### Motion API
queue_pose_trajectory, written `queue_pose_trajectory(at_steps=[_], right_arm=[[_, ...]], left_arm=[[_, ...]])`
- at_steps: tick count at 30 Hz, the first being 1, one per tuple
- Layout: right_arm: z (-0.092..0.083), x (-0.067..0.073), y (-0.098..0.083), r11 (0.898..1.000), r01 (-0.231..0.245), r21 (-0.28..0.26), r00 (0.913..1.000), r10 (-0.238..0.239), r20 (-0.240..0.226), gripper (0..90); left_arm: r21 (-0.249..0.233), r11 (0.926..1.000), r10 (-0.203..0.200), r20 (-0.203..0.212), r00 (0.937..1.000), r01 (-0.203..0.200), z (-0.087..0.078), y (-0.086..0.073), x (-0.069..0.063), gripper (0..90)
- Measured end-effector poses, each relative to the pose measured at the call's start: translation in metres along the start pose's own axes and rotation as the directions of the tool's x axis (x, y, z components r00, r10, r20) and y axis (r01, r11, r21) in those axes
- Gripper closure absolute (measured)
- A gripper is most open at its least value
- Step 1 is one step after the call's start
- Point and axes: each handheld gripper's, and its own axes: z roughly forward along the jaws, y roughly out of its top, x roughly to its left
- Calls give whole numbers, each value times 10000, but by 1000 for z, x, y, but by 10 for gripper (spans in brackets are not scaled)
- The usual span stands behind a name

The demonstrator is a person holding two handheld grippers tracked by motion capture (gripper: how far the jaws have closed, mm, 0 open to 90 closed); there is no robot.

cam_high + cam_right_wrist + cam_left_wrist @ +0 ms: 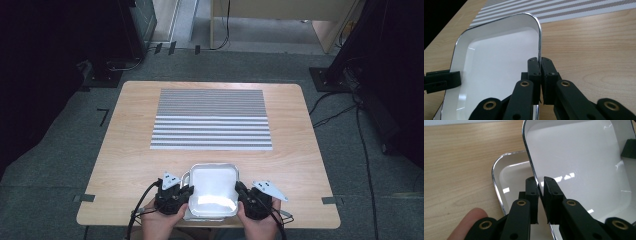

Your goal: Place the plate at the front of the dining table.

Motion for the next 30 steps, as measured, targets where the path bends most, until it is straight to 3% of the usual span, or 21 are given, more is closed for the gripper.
queue_pose_trajectory(at_steps=[10, 19, 30], right_arm=[[7, -2, 19, 9999, -108, -13, 9996, 108, -250, 899], [22, -8, 47, 9998, -179, 81, 9989, 183, -437, 899], [43, -9, 85, 10000, 35, -16, 9990, -36, -451, 899]], left_arm=[[-341, 9994, 16, -141, 9999, -21, -4, 27, 2, 860], [-326, 9995, -14, -116, 9999, 10, 6, 56, 9, 864], [-718, 9969, -312, -20, 9995, 310, 19, 90, 23, 869]])
